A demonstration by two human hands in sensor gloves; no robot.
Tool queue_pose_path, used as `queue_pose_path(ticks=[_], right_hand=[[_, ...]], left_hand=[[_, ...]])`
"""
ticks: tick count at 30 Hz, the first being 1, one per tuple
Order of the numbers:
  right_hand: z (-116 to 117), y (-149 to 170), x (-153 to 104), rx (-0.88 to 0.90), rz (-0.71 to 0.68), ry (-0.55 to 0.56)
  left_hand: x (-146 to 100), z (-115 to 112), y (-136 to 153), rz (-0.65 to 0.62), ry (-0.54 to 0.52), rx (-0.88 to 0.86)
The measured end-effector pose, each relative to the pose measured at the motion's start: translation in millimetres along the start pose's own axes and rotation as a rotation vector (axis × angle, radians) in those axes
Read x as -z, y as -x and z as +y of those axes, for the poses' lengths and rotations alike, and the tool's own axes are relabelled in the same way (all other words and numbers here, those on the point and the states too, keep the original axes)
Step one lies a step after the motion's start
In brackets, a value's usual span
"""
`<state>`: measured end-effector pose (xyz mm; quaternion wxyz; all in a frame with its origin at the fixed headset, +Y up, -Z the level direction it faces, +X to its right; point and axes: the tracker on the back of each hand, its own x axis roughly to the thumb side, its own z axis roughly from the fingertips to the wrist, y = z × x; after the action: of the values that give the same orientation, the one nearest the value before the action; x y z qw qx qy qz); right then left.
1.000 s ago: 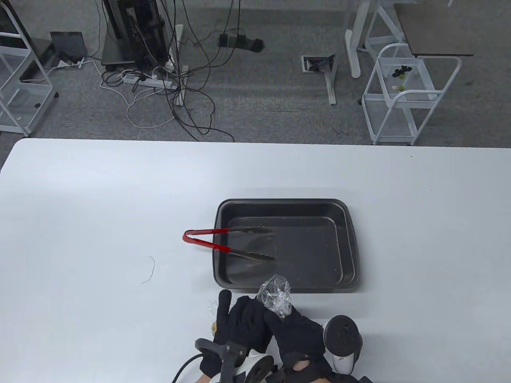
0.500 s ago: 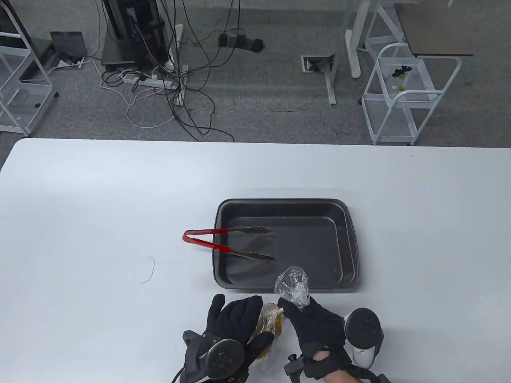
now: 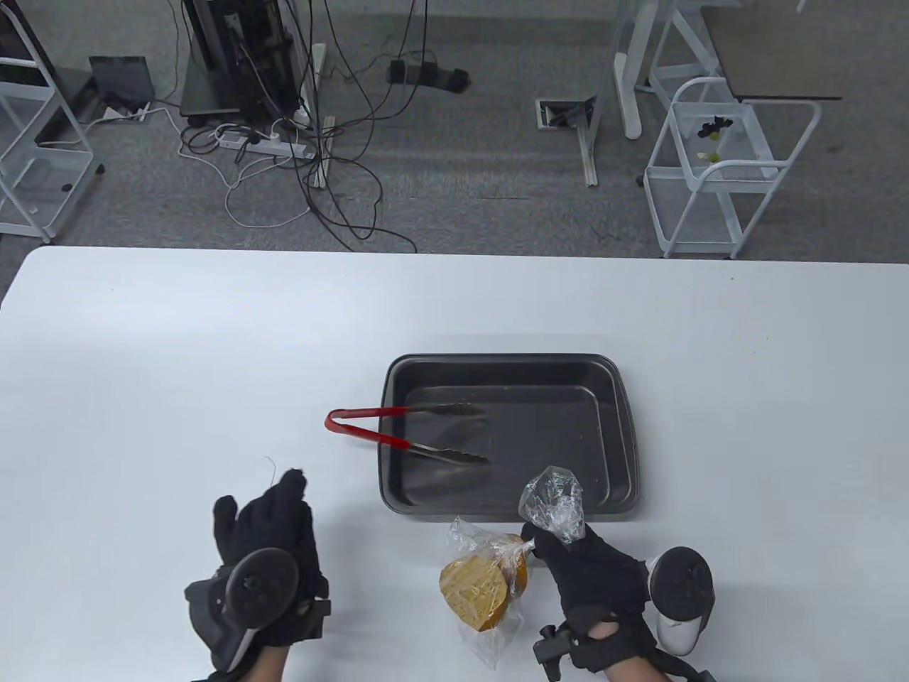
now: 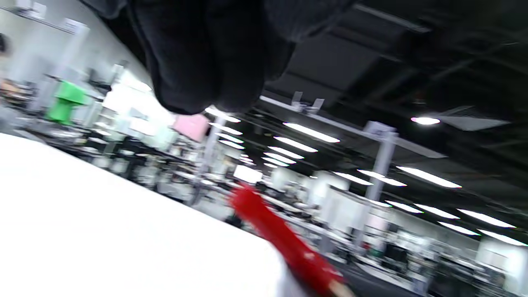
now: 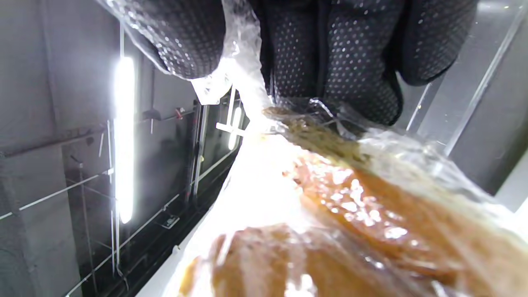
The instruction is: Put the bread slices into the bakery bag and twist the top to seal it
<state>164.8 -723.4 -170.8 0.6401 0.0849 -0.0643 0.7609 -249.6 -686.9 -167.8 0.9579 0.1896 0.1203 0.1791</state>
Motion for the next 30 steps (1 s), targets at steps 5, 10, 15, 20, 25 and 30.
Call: queue_pose_path(ticks=[5,10,15,20,25,30], right_hand=[[-3,2,2,0.012,0.009,0.006],[-4,2,3,-0.014,-0.001,0.002],[-6,2,4,-0.044,-0.021,0.011],[-7,2,5,-0.058,-0.026,0.013],[-7,1,4,-0.062,-0.03,0.014],[-7,1,5,-0.068,-0.035,0.009]], left_hand=[[42,-24,32,0.178,0.279,0.432],[70,-38,48,0.182,0.525,0.505],[83,-60,48,0.163,0.69,0.408],[80,-96,42,0.032,0.607,0.69],[77,-120,40,0.01,0.543,0.821],[79,-122,44,-0.013,0.487,0.768]])
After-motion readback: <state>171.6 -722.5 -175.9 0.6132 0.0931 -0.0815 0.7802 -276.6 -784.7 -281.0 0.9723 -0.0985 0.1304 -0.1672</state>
